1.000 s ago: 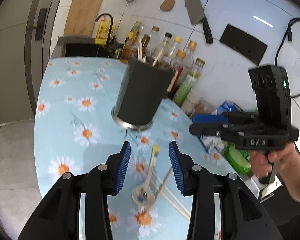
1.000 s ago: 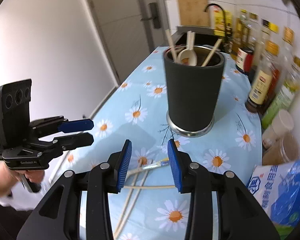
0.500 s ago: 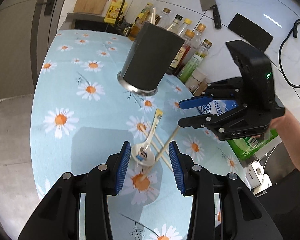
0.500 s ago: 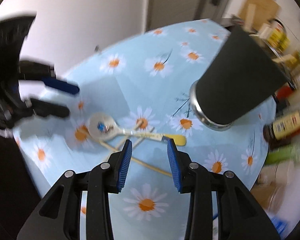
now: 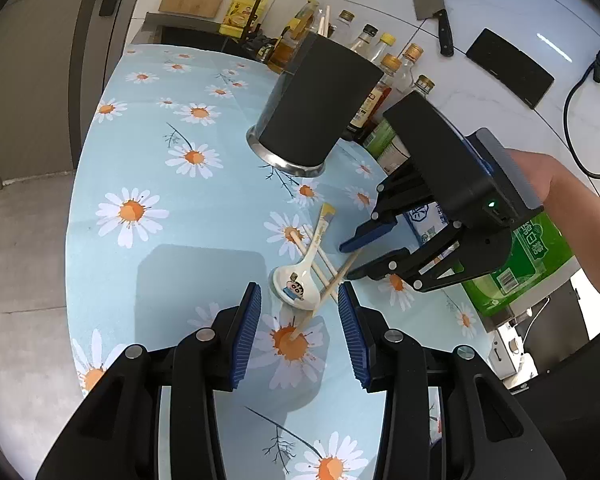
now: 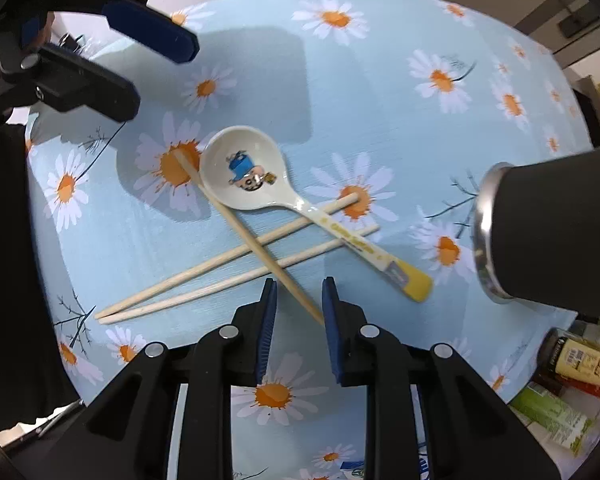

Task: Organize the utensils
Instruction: 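Grasp a wooden chopstick with the right tool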

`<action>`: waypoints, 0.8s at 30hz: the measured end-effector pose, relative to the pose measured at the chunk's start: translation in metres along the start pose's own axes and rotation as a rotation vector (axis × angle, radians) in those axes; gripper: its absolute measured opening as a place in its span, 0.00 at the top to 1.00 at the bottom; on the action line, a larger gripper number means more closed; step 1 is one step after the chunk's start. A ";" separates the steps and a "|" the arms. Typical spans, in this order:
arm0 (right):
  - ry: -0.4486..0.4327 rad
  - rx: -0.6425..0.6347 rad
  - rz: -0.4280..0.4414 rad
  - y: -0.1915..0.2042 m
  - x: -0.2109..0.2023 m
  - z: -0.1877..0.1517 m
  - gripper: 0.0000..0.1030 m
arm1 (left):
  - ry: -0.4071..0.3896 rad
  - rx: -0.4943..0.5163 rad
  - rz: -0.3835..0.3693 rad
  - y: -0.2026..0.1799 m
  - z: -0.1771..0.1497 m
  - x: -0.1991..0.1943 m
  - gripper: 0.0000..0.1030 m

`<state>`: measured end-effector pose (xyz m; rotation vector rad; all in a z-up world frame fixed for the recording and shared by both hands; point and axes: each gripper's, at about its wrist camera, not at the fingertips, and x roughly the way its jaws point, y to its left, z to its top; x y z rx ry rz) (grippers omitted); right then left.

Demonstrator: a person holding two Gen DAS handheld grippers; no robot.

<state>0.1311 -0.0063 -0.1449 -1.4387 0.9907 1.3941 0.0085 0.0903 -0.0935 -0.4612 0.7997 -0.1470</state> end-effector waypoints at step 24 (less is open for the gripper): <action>-0.005 -0.098 0.089 0.006 -0.007 0.000 0.95 | 0.003 0.000 -0.008 0.003 0.004 -0.002 0.62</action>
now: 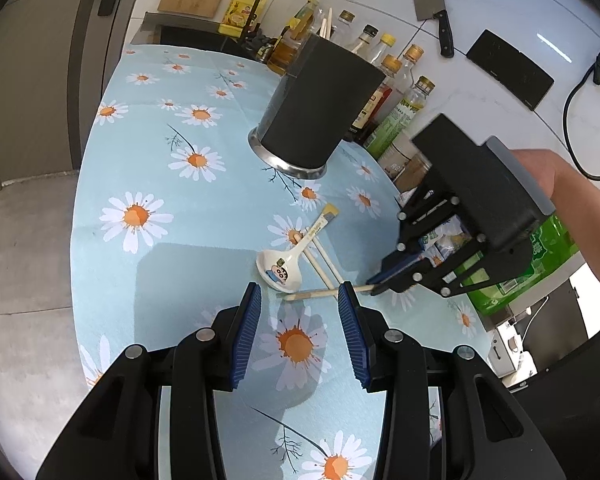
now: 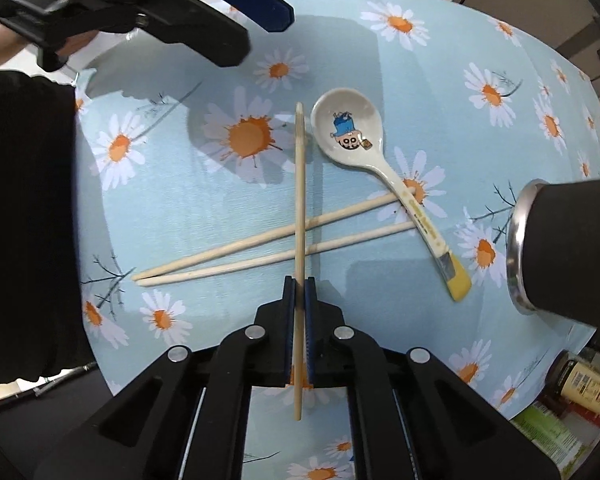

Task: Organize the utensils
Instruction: 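Grasp a wooden chopstick with the right tool, then grasp the cartoon-printed spoon with the left tool while the right tool lifts its chopstick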

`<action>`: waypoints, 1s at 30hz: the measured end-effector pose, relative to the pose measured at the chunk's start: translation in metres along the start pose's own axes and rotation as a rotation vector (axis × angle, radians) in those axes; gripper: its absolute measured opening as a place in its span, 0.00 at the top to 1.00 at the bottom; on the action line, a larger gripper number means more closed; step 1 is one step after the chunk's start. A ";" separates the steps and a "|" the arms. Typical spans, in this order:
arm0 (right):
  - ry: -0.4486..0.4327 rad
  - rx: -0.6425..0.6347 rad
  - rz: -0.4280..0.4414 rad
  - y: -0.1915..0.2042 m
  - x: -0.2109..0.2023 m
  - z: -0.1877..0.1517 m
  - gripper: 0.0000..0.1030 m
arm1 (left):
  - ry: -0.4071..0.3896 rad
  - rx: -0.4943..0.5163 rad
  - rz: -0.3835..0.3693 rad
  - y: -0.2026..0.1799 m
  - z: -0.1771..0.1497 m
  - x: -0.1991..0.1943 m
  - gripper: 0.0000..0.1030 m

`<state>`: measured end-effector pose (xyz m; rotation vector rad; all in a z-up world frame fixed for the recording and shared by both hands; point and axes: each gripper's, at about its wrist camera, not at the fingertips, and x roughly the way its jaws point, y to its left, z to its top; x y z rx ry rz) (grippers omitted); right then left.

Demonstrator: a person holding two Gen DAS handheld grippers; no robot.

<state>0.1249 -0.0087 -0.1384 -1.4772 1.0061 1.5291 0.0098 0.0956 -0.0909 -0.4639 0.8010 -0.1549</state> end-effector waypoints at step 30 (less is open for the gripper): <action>-0.882 0.827 0.190 -0.018 -0.115 -0.111 0.95 | 0.174 -0.387 0.002 0.034 0.018 0.053 0.62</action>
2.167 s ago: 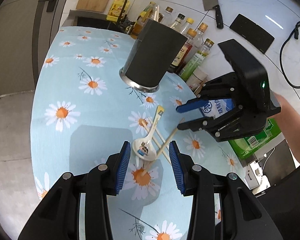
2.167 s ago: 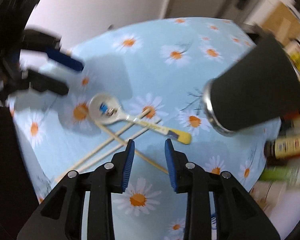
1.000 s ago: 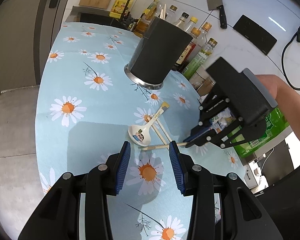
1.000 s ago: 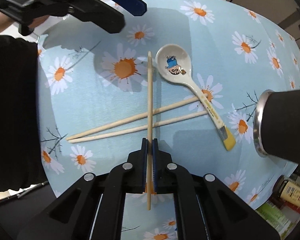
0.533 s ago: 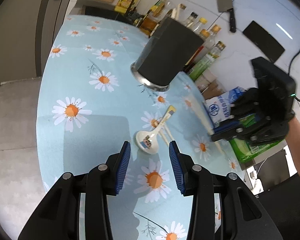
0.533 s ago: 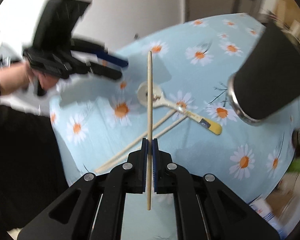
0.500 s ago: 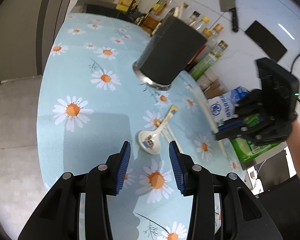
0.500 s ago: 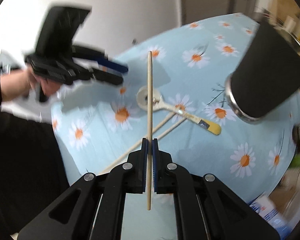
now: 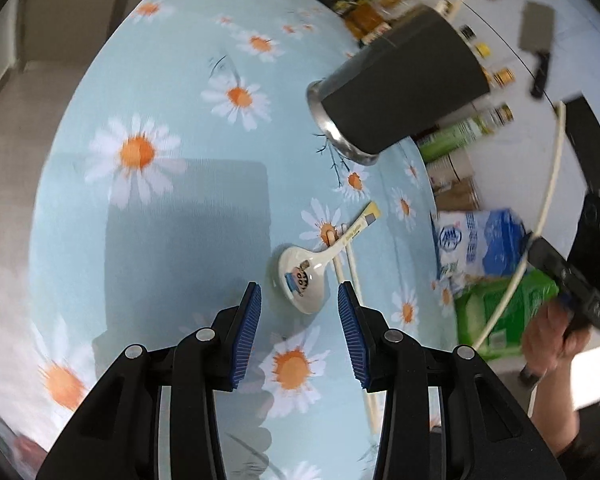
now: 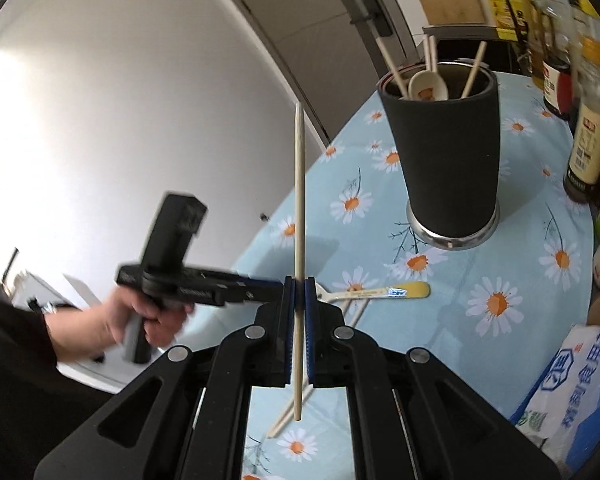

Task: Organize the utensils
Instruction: 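Grasp the cartoon-printed spoon with the left tool while the right tool lifts its chopstick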

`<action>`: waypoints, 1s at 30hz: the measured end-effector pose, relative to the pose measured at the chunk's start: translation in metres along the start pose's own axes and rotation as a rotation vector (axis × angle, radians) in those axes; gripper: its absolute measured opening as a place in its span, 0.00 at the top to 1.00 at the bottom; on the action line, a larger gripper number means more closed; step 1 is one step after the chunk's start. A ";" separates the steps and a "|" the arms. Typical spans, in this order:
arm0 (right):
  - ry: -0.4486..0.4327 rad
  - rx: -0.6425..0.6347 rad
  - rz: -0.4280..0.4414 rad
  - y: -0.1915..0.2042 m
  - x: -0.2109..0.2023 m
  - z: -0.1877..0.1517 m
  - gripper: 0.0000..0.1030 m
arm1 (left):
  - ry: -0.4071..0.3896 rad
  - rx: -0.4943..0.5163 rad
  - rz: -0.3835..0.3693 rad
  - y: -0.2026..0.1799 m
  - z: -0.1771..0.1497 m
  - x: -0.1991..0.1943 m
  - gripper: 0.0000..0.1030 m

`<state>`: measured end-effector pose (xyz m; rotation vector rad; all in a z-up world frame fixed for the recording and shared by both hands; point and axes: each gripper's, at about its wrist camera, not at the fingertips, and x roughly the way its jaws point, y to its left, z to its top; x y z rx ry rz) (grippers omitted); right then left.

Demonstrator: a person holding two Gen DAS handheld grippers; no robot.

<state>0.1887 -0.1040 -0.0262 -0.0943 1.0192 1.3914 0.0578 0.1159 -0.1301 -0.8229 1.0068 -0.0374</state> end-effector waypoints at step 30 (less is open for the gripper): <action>-0.104 0.157 0.236 -0.035 -0.035 -0.045 0.95 | -0.276 -0.607 0.166 -0.013 -0.035 0.018 0.86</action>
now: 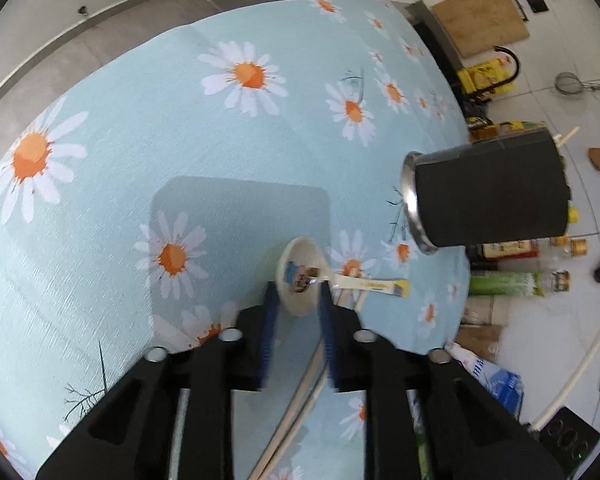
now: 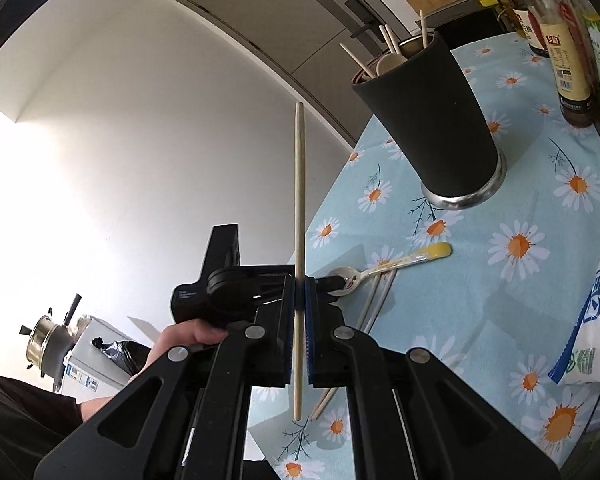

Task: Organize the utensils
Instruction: 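Grasp the cartoon-printed spoon with the left tool while the right tool lifts its chopstick, then carry the chopstick and cartoon spoon up over the black holder with both tools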

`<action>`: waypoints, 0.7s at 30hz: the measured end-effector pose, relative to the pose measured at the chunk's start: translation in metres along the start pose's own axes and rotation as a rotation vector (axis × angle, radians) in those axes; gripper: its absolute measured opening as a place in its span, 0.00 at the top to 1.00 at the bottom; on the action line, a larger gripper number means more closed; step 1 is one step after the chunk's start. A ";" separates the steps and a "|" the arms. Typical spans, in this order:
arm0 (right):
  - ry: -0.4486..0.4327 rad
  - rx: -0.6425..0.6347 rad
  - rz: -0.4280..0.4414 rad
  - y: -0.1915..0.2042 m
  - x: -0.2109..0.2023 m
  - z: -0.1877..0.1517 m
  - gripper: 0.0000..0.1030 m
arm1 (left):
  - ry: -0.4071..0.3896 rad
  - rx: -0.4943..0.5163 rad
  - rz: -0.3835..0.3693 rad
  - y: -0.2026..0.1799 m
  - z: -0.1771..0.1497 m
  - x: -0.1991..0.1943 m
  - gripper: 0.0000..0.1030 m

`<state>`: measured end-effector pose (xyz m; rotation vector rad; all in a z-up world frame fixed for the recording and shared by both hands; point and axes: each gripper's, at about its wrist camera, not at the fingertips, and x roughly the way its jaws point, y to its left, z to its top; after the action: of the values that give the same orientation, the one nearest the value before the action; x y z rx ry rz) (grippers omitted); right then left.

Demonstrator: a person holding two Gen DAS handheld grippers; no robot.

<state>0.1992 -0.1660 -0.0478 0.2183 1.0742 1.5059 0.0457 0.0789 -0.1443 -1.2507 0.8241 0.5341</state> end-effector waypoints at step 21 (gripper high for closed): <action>-0.047 -0.020 -0.038 -0.002 -0.013 0.006 0.95 | -0.110 0.066 -0.052 -0.012 0.010 -0.023 0.97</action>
<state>0.2077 -0.1741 -0.0402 0.2178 1.0201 1.4702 0.0433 0.0873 -0.1184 -1.1690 0.7096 0.5255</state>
